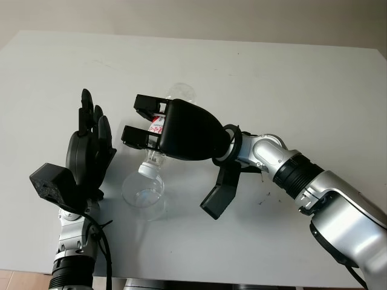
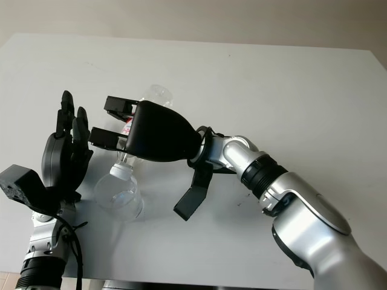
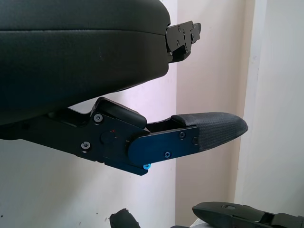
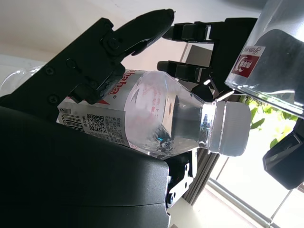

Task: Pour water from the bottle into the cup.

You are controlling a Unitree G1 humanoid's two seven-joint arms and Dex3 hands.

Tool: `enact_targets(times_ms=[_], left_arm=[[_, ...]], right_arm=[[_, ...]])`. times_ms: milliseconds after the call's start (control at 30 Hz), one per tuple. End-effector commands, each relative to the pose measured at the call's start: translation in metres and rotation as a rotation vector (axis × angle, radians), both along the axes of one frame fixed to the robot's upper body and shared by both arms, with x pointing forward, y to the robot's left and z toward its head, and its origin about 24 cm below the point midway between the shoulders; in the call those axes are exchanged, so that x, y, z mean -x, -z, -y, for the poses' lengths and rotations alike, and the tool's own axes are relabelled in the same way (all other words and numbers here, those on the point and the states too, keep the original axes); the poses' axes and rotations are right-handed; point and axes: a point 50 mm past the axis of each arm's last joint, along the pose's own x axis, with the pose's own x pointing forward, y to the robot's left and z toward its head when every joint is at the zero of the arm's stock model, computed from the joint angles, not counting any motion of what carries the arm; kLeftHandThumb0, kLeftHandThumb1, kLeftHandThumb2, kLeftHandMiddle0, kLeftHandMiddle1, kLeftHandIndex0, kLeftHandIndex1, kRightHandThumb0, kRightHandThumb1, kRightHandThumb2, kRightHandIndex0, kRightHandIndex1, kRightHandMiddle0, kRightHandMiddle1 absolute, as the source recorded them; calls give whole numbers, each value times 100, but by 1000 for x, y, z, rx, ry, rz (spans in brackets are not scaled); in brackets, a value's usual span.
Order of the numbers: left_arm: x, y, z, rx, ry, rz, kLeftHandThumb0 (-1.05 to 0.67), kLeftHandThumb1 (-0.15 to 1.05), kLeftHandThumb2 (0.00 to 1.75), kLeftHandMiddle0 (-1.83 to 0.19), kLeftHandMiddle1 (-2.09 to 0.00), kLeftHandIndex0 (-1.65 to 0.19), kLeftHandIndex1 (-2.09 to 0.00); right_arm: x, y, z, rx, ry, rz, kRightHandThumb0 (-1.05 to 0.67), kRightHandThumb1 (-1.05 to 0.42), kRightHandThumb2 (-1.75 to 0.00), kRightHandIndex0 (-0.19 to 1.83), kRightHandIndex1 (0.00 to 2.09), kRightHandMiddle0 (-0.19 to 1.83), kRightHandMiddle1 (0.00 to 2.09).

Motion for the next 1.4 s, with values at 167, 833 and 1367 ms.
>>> enact_targets(times_ms=[167, 833, 1367], left_arm=[[0, 2, 0, -3, 1, -4, -76, 105, 62, 19, -2, 19, 0], [2, 2, 0, -8, -2, -10, -76, 105, 62, 19, -2, 19, 0], [1, 2, 1, -16, 5, -19, -77, 105, 63, 19, -2, 19, 0]], right_arm=[[-1, -12, -4, -23, -13, 40, -35, -105, -28, 106, 209, 64, 209], [-21, -32, 33, -544, 45, -945, -13, -88, -54, 148, 209, 135, 209], [-33, -40, 95, -859, 112, -1576, -20, -105, -23, 117, 209, 96, 209]])
